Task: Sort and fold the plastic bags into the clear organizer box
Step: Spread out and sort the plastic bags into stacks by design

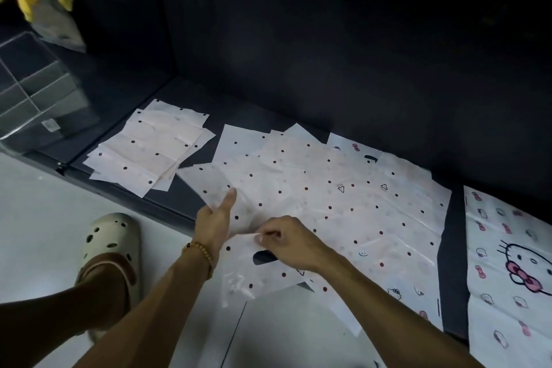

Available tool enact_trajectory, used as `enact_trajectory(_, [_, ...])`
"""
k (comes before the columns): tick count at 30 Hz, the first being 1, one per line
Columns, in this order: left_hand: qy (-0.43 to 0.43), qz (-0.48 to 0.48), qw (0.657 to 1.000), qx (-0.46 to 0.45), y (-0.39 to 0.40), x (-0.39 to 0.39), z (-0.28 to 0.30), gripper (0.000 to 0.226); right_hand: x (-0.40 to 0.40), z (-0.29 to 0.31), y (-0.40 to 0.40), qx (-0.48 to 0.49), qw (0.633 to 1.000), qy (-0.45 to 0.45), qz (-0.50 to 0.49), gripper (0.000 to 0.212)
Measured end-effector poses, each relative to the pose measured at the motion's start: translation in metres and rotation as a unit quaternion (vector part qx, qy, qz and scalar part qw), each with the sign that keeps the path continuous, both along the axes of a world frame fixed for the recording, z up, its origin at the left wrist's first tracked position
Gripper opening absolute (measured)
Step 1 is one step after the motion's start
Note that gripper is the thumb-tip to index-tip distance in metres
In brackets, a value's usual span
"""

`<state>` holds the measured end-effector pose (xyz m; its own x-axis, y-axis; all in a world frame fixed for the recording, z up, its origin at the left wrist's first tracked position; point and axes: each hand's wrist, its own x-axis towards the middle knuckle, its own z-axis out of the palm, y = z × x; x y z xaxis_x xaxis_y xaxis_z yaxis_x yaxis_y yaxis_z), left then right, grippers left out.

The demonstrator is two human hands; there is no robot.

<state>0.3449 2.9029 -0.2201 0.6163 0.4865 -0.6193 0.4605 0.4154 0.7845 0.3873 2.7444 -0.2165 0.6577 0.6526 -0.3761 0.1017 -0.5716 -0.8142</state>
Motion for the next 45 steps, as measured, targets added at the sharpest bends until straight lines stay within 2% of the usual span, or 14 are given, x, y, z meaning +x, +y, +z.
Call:
enact_trajectory(2, [0.018, 0.012, 0.997, 0.078, 0.0, 0.0, -0.005, 0.009, -0.001, -0.002, -0.002, 0.012, 1.0, 0.01, -0.001, 0.011])
enact_trajectory(4, [0.032, 0.005, 0.992, 0.119, 0.004, -0.004, -0.012, 0.018, 0.008, -0.005, -0.004, 0.031, 0.997, -0.038, -0.059, 0.01])
enact_trajectory(7, [0.048, 0.014, 0.987, 0.152, 0.019, -0.015, -0.013, 0.027, 0.036, -0.013, -0.013, -0.036, 0.966, -0.196, -0.163, 0.018])
enact_trajectory(11, [0.06, 0.024, 0.984, 0.163, 0.04, -0.028, -0.016, 0.038, 0.08, -0.024, -0.024, -0.227, 0.936, -0.266, -0.05, 0.064])
enact_trajectory(13, [0.056, 0.026, 0.984, 0.167, 0.047, -0.032, -0.017, 0.041, 0.093, -0.034, -0.022, -0.254, 0.929, -0.267, 0.019, 0.068])
enact_trajectory(16, [0.052, 0.042, 0.984, 0.165, 0.053, -0.035, -0.018, 0.035, 0.1, -0.045, -0.017, -0.227, 0.942, -0.246, 0.018, 0.052])
enact_trajectory(20, [0.041, 0.045, 0.985, 0.159, 0.058, -0.04, -0.019, 0.026, 0.097, -0.053, -0.014, -0.213, 0.913, -0.346, -0.035, 0.03])
enact_trajectory(23, [0.034, 0.045, 0.985, 0.162, 0.06, -0.039, -0.018, 0.021, 0.096, -0.046, -0.008, -0.14, 0.938, -0.297, -0.113, 0.022])
enact_trajectory(26, [0.041, 0.036, 0.987, 0.151, 0.058, -0.038, -0.016, 0.017, 0.095, -0.027, 0.0, -0.065, 0.943, -0.248, -0.211, 0.02])
enact_trajectory(33, [0.06, 0.085, 0.987, 0.119, 0.05, -0.039, -0.013, 0.017, 0.085, 0.008, 0.025, -0.043, 0.917, -0.244, -0.313, 0.022])
enact_trajectory(35, [0.069, 0.091, 0.988, 0.106, 0.05, -0.039, -0.011, 0.02, 0.078, 0.013, 0.027, -0.019, 0.929, -0.24, -0.28, 0.02])
enact_trajectory(39, [0.029, 0.066, 0.995, 0.063, 0.044, -0.034, -0.005, 0.018, 0.04, 0.013, 0.04, -0.004, 0.984, -0.173, -0.045, 0.03])
enact_trajectory(42, [-0.037, 0.048, 0.998, 0.0, 0.036, -0.025, -0.002, 0.041, 0.011, 0.004, 0.053, -0.044, 0.981, -0.179, 0.059, 0.026])
enact_trajectory(45, [-0.037, 0.018, 0.998, 0.048, 0.028, -0.02, -0.007, 0.013, -0.007, -0.002, 0.058, -0.057, 0.984, -0.131, 0.11, 0.025])
